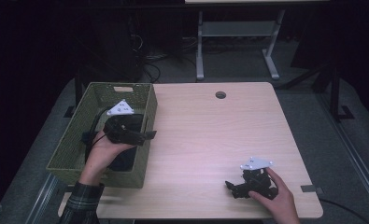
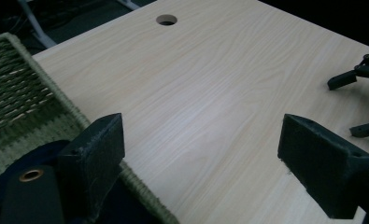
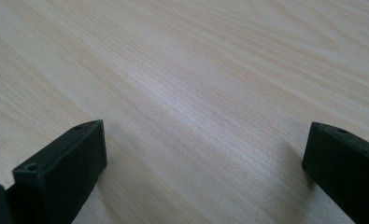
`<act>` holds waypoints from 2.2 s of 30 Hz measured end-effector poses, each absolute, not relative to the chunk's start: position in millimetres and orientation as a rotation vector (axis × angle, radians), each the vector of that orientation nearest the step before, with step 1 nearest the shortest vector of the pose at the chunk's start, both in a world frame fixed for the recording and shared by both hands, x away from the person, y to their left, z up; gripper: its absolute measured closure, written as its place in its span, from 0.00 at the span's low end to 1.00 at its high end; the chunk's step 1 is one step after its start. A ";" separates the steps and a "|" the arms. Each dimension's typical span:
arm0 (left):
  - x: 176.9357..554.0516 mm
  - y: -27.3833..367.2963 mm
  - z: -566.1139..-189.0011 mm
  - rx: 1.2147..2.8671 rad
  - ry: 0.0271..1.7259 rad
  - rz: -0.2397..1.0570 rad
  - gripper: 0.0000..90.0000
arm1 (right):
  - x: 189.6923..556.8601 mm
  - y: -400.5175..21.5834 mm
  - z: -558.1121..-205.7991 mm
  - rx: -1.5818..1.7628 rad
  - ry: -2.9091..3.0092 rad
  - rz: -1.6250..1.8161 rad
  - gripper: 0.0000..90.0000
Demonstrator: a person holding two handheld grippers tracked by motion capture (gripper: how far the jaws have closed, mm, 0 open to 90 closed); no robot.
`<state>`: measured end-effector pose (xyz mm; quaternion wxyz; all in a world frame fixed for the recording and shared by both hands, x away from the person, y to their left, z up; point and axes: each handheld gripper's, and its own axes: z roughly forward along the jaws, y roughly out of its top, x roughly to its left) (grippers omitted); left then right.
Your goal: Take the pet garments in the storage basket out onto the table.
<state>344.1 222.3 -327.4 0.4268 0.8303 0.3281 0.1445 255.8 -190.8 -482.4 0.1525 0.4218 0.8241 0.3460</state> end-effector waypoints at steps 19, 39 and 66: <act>353.5 260.8 -329.6 2.047 0.914 0.410 0.15 | 255.8 -190.7 -482.4 1.210 2.365 0.993 0.00; 372.0 294.7 -355.1 2.101 1.006 0.459 0.16 | 255.8 -190.7 -482.5 1.209 2.366 0.993 0.00; 394.8 291.1 -408.2 2.324 1.110 0.367 0.15 | 255.8 -190.6 -482.4 1.210 2.366 0.993 0.00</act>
